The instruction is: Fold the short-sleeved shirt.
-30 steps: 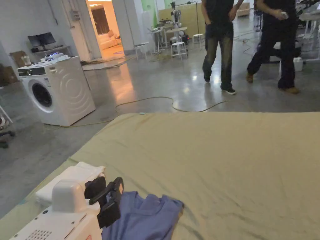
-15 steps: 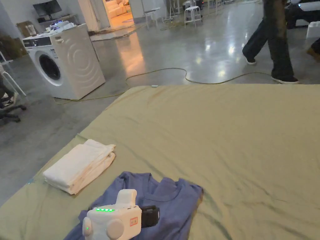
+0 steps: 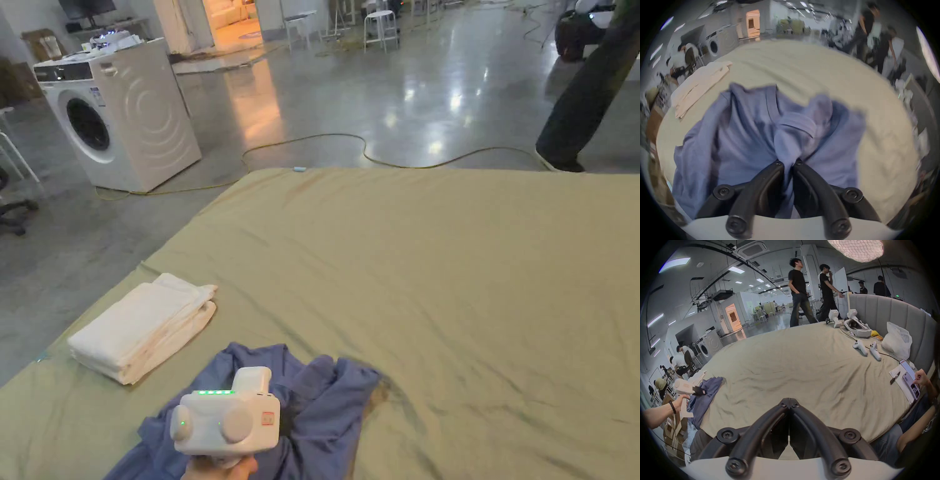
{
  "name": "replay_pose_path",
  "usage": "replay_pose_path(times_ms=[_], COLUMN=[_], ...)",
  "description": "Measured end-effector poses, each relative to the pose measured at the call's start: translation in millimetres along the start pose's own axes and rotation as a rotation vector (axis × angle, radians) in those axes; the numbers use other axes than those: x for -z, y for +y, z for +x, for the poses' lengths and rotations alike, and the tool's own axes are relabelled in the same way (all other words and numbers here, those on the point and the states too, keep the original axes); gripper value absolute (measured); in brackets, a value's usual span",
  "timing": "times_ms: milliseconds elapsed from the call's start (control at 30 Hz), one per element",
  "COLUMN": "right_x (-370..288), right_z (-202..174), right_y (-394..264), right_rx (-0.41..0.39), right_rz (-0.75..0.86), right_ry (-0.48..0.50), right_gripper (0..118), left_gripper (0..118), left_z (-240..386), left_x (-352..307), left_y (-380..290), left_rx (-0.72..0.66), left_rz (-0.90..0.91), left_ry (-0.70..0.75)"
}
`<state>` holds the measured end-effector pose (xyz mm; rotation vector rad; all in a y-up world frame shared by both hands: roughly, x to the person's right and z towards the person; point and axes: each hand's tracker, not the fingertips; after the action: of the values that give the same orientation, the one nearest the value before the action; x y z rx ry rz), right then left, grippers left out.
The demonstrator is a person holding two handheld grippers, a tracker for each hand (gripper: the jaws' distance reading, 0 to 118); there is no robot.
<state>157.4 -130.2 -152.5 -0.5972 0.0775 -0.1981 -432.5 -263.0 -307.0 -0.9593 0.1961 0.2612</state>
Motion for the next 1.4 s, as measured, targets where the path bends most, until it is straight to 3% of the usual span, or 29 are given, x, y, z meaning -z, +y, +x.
replay_pose_path(times_ms=[100, 233, 333, 433, 567, 733, 833, 900, 1000, 1033, 1100, 1133, 1267, 1400], right_x=[-13.3, -30.2, -47.1, -66.1, -86.2, -112.4, -124.9, -133.7, -142.0, -143.1, -142.8, -142.0, -137.0, -133.4], right_z=[26.0, 45.3, 59.1, 66.8, 76.9, 102.3, 115.6, 123.0, 132.3, 134.3, 137.9, 139.1, 132.8, 121.2], right_y=[-3.2, -11.0, -22.3, -30.9, -39.4, -40.6, -41.4, -43.2, -46.0, -46.1, -44.0, -41.5, -22.4, 2.6], right_rx=[-0.017, -0.005, 0.055, 0.065, 0.065, 0.113, 0.127, 0.118, 0.099, 0.092, 0.083, 0.082, 0.046, -0.020], right_rz=[0.013, 0.033, 0.046, 0.057, 0.082, 0.131, 0.146, 0.156, 0.165, 0.169, 0.188, 0.200, 0.301, 0.381], right_ry=[0.010, 0.021, 0.043, 0.027, -0.012, -0.034, -0.076, -0.113, -0.137, -0.143, -0.149, -0.139, -0.078, -0.028], right_gripper=[0, 0, 0, 0, 0, 0, 0, 0, 0, 0, 0, 0, 0, 0], left_gripper=[7, 7, 7, 7, 7, 7, 7, 9, 16, 30, 75, 81, 81, 81], left_z=[4.3, 46.2, 118.2, 204.9, 318.8, 450.8, 504.9, 524.4, 521.9, 516.3, 490.8, 472.5, 379.2, 285.2], left_x=[-54.2, -113.8, -134.2, -128.5, -95.7, -74.8, -77.3, -77.0, -77.8, -79.3, -88.7, -99.3, -163.7, -253.3], left_y=[28.0, 66.8, 85.7, 82.6, 27.7, -84.2, -159.3, -200.6, -225.5, -226.1, -205.6, -192.2, -118.2, -75.4], left_rx=[-0.091, 0.009, 0.170, 0.302, 0.385, 0.654, 0.780, 0.786, 0.746, 0.706, 0.622, 0.586, 0.464, 0.452], left_rz=[0.189, 0.325, 0.385, 0.348, 0.222, 0.040, -0.026, -0.083, -0.101, -0.102, -0.072, -0.021, 0.270, 0.635], left_ry=[-0.077, -0.201, -0.273, -0.378, -0.586, -0.775, -0.879, -0.893, -0.894, -0.892, -0.933, -0.942, -0.901, -0.670])
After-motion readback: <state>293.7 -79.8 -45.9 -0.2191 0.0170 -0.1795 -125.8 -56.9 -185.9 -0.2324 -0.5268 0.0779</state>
